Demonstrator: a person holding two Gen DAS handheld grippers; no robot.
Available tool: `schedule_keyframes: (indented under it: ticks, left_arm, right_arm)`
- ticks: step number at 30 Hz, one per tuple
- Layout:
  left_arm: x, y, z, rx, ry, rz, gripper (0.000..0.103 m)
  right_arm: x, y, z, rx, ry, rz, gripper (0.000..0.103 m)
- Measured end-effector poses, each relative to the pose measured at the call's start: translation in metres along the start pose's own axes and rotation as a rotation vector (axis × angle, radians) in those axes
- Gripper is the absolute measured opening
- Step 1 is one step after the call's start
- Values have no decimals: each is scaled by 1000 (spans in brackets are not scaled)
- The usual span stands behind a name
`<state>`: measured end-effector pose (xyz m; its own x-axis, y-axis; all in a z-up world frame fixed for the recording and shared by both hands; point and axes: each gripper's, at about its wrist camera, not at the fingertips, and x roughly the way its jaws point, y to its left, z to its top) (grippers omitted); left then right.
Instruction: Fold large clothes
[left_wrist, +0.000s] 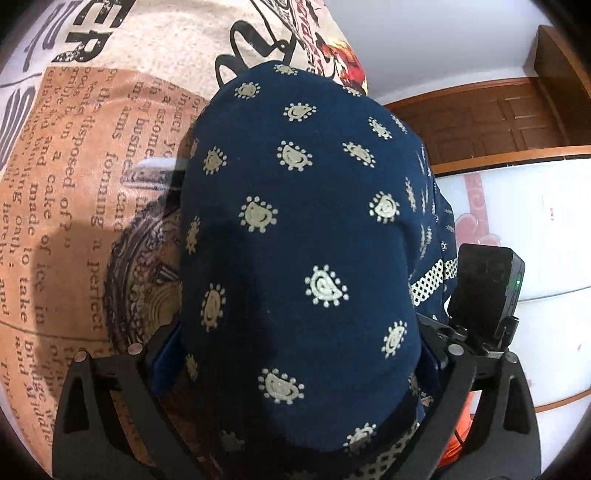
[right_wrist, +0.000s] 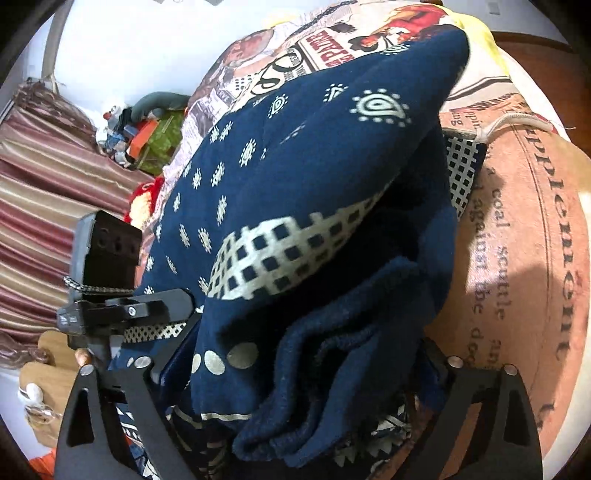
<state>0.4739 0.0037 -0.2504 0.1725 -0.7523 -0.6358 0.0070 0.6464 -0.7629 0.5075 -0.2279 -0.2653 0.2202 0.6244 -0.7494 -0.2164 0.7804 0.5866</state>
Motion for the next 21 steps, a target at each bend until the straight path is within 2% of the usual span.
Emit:
schedule_keyframes:
  ticks: [1,3,6,9,15,21]
  left_arm:
    - [-2,-2,-1,13,-10,8,92]
    - [-8,-7,0,35,-27,19,84]
    - [-16,-12,-4,52,-51,23,78]
    - [-25,-15,-11,63,-67,17,72]
    - [-51,-28,-16,100,-111,38,68]
    - [-109,-33,-19,122,-208,48,68]
  right_arm:
    - [1,0,2,5,-2,9,87]
    - [2,2,3,3,-5,19,73]
    - [1,14,3,-35,-21,9,61]
    - [-2,29,2,-83,-46,-6,53]
    - [-8,45,1,-109,-53,4,48]
    - [-15,81,5,-172,-72,41,48]
